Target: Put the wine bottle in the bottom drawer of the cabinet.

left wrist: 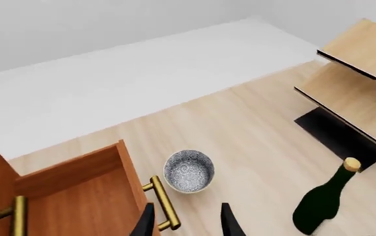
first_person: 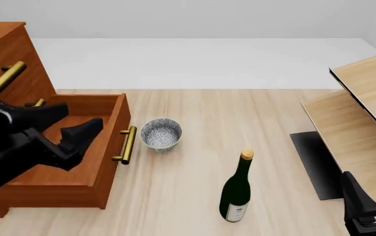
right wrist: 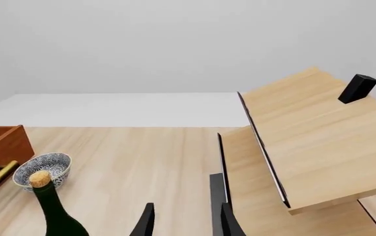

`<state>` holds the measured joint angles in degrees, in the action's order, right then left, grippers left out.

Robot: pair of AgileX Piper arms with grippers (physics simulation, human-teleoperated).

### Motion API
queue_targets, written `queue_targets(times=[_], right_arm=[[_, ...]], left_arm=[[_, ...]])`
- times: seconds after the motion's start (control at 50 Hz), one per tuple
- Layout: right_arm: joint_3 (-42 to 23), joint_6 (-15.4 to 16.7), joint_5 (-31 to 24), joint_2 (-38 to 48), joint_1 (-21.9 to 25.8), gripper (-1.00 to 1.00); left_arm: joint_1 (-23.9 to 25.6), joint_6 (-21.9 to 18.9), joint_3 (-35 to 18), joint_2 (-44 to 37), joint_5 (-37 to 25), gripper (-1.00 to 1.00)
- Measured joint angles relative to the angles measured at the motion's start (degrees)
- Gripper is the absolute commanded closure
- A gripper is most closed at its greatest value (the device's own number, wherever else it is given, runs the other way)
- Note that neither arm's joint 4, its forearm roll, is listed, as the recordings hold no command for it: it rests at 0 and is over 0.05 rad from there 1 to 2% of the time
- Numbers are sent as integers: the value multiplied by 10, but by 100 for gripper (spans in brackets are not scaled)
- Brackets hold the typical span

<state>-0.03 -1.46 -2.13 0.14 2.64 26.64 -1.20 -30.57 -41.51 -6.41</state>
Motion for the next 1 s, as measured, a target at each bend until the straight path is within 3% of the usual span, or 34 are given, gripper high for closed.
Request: queue_targets(times=[0.42,1.0], right_arm=[[0,-3,-1,-1,0,-100],[0,-3,2,-1,1,-100]], left_arm=[[105,-15,-29,36,-7,-100],[252,-35,-61,-28,23,-100]])
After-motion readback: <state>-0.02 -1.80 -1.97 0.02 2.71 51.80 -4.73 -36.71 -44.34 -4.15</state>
